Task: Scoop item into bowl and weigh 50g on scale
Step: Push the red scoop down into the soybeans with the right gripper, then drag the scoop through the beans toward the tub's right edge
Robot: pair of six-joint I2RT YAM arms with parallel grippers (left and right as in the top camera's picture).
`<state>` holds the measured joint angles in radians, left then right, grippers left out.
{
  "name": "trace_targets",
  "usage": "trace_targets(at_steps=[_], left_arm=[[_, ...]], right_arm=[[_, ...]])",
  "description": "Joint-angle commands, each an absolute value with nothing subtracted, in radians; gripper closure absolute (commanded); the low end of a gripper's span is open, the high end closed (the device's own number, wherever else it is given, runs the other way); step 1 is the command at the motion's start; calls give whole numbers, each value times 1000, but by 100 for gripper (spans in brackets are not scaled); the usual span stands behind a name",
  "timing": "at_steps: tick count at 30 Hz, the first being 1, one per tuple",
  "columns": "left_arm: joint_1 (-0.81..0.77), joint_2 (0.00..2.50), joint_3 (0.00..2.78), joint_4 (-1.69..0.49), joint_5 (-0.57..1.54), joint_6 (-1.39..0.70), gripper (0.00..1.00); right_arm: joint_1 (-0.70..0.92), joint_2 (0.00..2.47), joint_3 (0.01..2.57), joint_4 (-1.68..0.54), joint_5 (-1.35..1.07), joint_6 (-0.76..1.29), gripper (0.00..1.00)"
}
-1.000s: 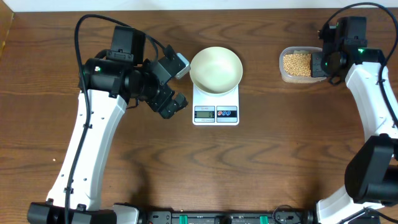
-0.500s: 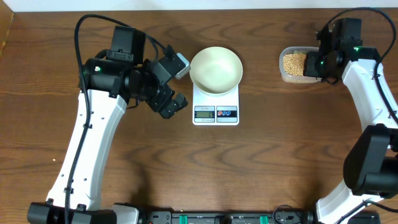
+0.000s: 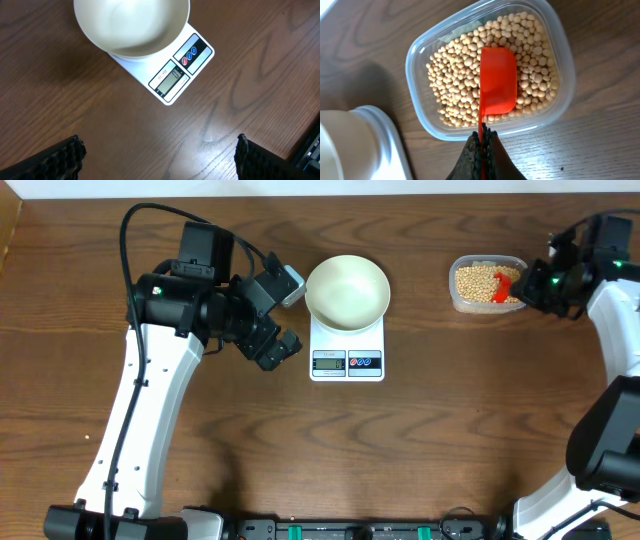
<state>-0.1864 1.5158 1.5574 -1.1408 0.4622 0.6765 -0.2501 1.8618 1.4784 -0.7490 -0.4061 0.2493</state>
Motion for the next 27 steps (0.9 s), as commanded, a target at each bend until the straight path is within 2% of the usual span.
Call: trace_targets(at_steps=[1, 21, 27], left_arm=[[-189, 1507, 1553, -1142, 471, 668, 2], [-189, 1507, 1553, -1142, 471, 668, 2], [-189, 1507, 1553, -1142, 471, 668, 2]], right_arm=[[-275, 1887, 1488, -757, -505, 282, 99], [-284, 1977, 1488, -714, -561, 329, 99], [-310, 1977, 1489, -699, -675, 344, 99]])
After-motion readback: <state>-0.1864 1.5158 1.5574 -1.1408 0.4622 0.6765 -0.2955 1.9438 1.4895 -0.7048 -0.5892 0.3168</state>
